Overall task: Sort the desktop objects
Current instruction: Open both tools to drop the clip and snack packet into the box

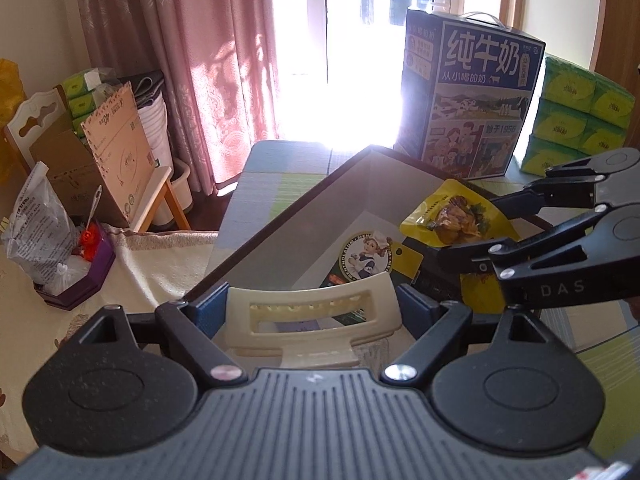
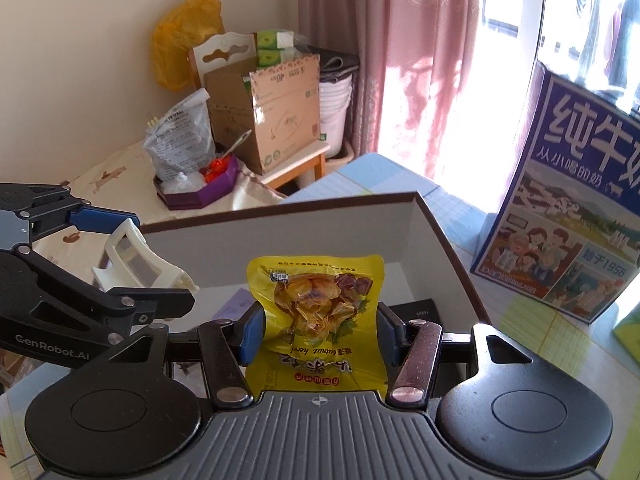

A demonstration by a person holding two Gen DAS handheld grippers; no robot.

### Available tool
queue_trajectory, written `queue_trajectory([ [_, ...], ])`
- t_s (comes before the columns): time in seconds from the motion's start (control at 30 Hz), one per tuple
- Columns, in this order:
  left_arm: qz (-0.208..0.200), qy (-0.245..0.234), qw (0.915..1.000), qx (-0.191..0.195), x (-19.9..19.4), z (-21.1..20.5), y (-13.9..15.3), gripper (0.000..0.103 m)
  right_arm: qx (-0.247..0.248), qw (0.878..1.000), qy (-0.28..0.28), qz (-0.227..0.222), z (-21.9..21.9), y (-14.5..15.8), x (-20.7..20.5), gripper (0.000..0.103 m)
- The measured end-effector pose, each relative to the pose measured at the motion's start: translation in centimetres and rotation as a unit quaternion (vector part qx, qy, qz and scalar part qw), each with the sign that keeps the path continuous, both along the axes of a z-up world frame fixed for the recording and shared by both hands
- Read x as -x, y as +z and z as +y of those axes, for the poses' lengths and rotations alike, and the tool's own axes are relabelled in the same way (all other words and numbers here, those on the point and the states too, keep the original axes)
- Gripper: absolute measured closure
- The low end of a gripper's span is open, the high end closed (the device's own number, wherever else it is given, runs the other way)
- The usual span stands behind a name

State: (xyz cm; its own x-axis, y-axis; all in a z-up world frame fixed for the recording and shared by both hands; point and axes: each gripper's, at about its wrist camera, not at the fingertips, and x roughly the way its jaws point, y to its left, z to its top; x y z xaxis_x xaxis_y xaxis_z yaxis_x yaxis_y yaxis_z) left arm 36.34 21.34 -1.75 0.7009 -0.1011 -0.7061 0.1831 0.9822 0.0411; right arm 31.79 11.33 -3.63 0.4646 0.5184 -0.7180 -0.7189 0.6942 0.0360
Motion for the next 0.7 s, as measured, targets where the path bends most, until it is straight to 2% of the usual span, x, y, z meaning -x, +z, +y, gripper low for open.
queue_trajectory([
  [0.37, 0.036, -0.035, 0.9987, -0.005, -2.6, -1.8, -3.7, 0.018, 0.025, 0.999, -0.020, 0.025, 0.1, -2.8, -2.4, 0.049],
  [0.7, 0.075, -0.035, 0.9966, -0.003, -4.8, -2.1, -6.6, 0.017, 0.033, 0.998, -0.024, 0.045, -0.2, -4.6, -3.2, 0.049],
])
